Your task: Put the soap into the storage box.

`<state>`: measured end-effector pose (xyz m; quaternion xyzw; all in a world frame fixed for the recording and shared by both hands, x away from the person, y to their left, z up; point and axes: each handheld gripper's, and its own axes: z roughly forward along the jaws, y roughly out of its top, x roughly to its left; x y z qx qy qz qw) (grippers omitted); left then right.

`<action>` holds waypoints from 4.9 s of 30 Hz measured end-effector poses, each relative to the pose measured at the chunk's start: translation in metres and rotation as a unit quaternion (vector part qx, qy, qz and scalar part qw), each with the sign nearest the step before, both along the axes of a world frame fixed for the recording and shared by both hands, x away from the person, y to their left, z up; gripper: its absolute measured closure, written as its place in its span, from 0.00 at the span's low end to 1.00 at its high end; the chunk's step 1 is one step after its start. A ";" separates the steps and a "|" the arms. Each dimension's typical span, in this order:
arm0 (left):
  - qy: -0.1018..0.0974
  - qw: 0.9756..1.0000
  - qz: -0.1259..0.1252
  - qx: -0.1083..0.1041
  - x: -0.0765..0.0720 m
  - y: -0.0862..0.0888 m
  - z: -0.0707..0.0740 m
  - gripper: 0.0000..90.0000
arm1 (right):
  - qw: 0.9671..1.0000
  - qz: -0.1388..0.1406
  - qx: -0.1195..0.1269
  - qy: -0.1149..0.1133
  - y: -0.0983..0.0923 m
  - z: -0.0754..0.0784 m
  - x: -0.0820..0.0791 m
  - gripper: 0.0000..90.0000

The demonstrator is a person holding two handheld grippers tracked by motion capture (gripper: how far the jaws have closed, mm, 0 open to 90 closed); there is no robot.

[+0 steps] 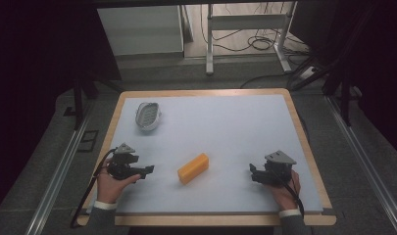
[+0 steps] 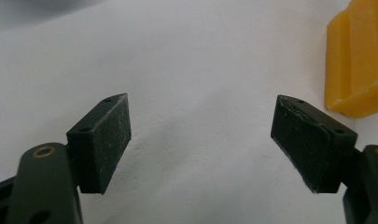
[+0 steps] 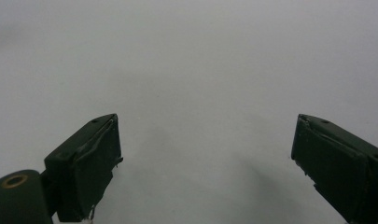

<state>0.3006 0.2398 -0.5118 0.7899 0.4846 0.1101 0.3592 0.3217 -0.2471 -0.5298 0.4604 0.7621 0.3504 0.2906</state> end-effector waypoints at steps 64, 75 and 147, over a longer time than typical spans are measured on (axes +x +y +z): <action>-0.010 0.996 -0.084 0.037 0.013 -0.044 0.056 0.22 | 0.998 -0.022 0.063 -0.003 -0.014 0.002 0.000 0.11; -0.018 0.994 -0.097 0.043 0.015 -0.057 0.062 0.22 | 0.998 -0.023 0.067 -0.003 -0.015 0.002 0.000 0.11; 0.043 0.981 -0.163 0.096 0.037 -0.170 0.021 0.47 | 0.996 -0.033 0.081 0.002 -0.018 0.002 0.001 0.10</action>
